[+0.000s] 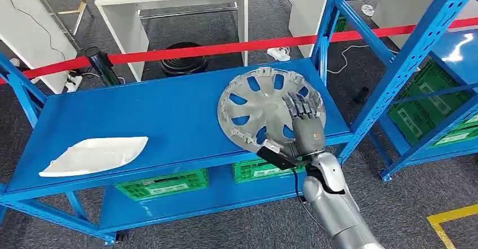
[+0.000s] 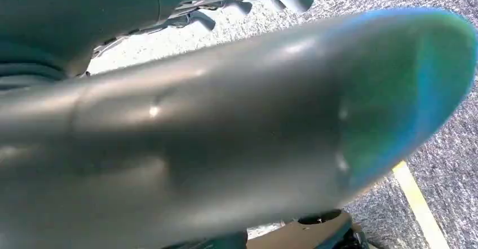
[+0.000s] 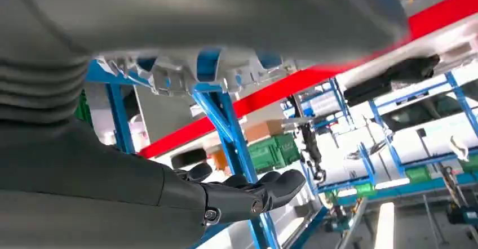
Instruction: Take the parts from the cabinet and place them on the table.
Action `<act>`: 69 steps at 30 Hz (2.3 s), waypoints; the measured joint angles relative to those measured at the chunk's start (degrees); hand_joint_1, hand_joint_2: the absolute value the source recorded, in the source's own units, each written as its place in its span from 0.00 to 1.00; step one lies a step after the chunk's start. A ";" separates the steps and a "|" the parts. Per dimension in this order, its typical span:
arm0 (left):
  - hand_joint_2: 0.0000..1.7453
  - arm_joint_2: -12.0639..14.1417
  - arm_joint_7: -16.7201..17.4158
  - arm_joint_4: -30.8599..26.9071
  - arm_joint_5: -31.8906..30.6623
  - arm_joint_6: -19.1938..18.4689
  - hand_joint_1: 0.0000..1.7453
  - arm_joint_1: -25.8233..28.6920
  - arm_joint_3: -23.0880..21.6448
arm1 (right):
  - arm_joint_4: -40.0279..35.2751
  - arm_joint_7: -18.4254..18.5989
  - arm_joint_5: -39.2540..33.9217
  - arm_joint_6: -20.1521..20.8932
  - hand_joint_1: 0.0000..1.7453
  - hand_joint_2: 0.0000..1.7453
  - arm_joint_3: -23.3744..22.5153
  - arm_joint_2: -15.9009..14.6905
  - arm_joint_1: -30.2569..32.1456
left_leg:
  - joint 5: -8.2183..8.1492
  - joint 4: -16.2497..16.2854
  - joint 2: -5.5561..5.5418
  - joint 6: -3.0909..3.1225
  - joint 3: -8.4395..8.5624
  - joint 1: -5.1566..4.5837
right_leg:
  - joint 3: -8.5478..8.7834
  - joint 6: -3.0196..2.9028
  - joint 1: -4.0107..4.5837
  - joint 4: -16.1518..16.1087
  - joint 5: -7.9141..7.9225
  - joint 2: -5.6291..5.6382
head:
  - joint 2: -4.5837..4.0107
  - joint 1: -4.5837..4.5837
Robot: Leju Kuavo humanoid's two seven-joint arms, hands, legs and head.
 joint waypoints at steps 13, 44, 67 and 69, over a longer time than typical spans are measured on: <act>0.00 -0.20 0.13 0.00 -0.17 0.00 0.00 -0.04 -0.85 | 7.76 -0.26 0.66 2.02 0.00 0.00 0.02 1.35 -4.86 | -0.06 0.00 0.00 0.07 -0.05 -0.08 | 0.03 0.04 0.00 -0.05 -0.03 0.00 | 0.00 -0.02; 0.00 -1.27 2.08 0.07 -2.97 -1.29 0.00 -1.10 -3.93 | 21.86 0.76 1.00 7.14 0.00 0.00 3.67 4.35 -11.91 | -0.08 0.01 -0.01 0.09 0.02 -0.08 | 0.06 0.07 0.01 -0.09 -0.04 -0.01 | 0.00 -0.02; 0.00 -1.88 3.10 0.07 -5.03 -1.83 0.00 -2.05 -5.79 | 26.91 2.62 3.08 10.01 0.00 0.00 6.27 7.63 -19.98 | -0.07 0.02 -0.01 0.08 0.04 -0.09 | 0.07 0.10 0.01 -0.10 -0.02 -0.01 | 0.00 0.00; 0.00 -1.88 3.17 0.07 -5.11 -1.88 0.00 -2.05 -5.97 | 27.06 2.62 3.08 10.01 0.00 0.00 6.36 7.76 -20.14 | -0.07 0.02 -0.02 0.08 0.04 -0.09 | 0.07 0.10 0.01 -0.10 -0.02 -0.02 | 0.00 0.00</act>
